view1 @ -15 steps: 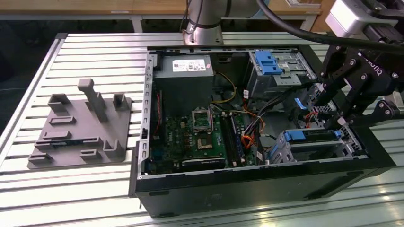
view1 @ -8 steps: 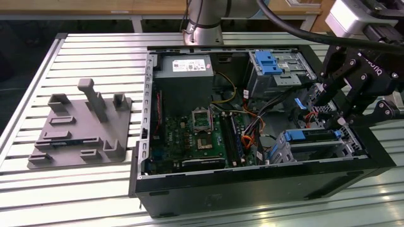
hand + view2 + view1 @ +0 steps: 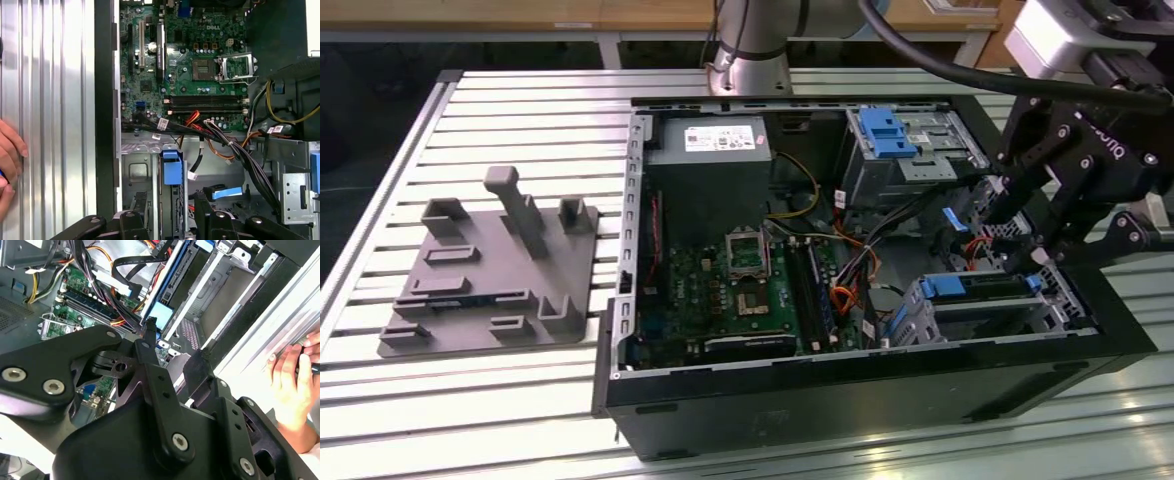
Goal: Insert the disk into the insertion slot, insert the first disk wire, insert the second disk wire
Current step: 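Insert the first disk wire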
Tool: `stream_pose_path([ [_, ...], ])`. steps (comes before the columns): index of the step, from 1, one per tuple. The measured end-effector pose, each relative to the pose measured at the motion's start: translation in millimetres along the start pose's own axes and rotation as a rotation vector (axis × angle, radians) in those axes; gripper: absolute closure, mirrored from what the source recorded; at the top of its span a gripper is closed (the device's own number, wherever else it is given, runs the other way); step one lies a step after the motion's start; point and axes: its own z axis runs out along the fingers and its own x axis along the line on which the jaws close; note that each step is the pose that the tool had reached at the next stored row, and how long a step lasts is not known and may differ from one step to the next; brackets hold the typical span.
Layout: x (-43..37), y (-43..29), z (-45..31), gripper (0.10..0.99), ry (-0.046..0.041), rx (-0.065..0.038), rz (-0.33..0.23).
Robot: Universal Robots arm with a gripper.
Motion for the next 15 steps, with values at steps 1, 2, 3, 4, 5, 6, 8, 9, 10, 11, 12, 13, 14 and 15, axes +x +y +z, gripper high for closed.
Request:
stream_pose_path([
  [1, -1.7, 0.0, 0.7, 0.588, 0.0008, 0.0, 0.002],
  [2, -4.9, 0.1, 1.3, 0.588, 0.0059, 0.0, 0.003],
  [3, -8.9, 0.2, 1.8, 0.588, 0.0114, 0.0, 0.003],
  [4, -12.9, 0.4, 2.1, 0.588, 0.0145, 0.0, 0.003],
  [5, -17.0, 0.5, 2.4, 0.588, 0.0168, 0.0, 0.003],
  [6, -20.3, 0.6, 2.7, 0.588, 0.0179, 0.0, 0.003],
  [8, -26.0, 0.7, 3.3, 0.588, 0.0207, 0.0, 0.003],
  [9, -28.0, 0.8, 4.0, 0.588, 0.0263, 0.0, 0.003],
  [10, -29.5, 0.7, 4.3, 0.588, 0.0378, -0.002, 0.004],
  [11, -30.2, 0.7, 4.3, 0.588, 0.0555, -0.007, 0.005],
  [12, -30.6, 0.7, 4.4, 0.588, 0.0737, -0.013, 0.006],
  [13, -31.0, 0.8, 4.5, 0.588, 0.093, -0.019, 0.007],
  [14, -31.4, 0.8, 4.4, 0.588, 0.1102, -0.024, 0.008],
  [15, -32.1, 0.7, 4.5, 0.588, 0.1298, -0.026, 0.009],
])
